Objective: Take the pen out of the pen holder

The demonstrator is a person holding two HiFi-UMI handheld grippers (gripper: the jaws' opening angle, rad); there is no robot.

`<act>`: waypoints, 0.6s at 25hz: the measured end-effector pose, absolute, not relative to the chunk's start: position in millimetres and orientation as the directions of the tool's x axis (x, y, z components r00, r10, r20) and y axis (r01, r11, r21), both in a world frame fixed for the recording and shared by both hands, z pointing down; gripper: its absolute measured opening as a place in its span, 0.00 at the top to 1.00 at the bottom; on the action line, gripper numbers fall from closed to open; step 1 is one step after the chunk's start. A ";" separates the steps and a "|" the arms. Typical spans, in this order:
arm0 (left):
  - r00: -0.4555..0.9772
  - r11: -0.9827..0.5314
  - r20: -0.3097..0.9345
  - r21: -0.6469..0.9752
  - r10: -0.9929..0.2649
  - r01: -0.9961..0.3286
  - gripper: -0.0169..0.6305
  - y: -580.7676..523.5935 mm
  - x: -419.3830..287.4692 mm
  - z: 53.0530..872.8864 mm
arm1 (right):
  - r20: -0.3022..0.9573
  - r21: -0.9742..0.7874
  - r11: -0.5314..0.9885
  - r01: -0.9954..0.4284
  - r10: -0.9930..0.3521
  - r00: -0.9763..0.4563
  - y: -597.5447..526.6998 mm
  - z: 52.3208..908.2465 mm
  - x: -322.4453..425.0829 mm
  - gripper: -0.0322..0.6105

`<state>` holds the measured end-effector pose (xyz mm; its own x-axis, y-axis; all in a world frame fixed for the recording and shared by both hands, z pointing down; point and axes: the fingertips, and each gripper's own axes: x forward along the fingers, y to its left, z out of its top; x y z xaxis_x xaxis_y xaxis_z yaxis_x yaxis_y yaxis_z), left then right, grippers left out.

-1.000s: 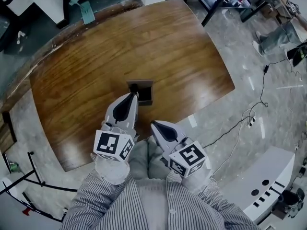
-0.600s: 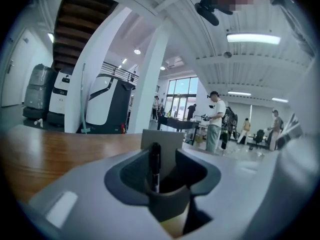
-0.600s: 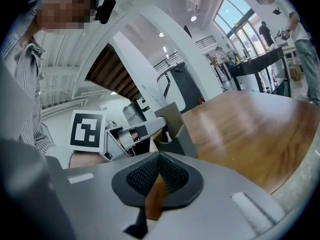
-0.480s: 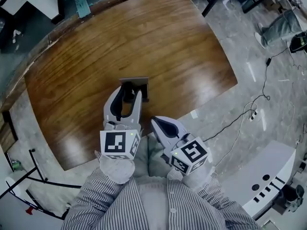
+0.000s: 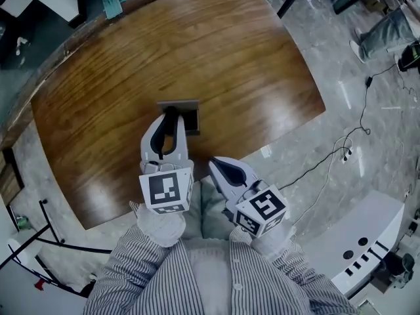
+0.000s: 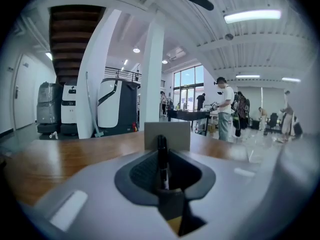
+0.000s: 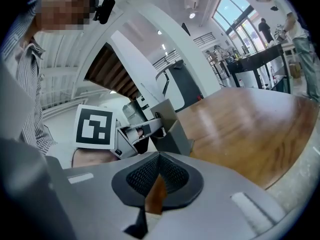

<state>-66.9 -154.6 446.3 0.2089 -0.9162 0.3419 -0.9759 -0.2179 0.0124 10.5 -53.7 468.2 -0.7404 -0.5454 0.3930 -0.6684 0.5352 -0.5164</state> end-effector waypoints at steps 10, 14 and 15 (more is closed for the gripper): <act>0.248 -0.258 0.356 0.021 -0.901 -0.966 0.87 -154.0 -65.3 448.9 | 0.391 -0.524 0.534 -0.664 -0.541 -0.744 -51.3 468.0 13.7 0.95; 0.278 -0.263 0.348 0.091 -0.895 -0.961 0.88 -149.3 -65.5 446.1 | 0.380 -0.520 0.544 -0.658 -0.543 -0.749 -50.8 462.7 11.3 0.95; 0.283 -0.265 0.337 0.099 -0.898 -0.959 0.88 -148.3 -65.2 442.8 | 0.377 -0.518 0.547 -0.658 -0.544 -0.750 -51.0 461.0 11.2 0.95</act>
<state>-65.2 -148.3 442.8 0.2827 -0.8981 0.3369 -0.9592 -0.2648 0.0992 11.2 -51.0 461.0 -0.7497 -0.5437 0.3774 -0.6575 0.5469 -0.5183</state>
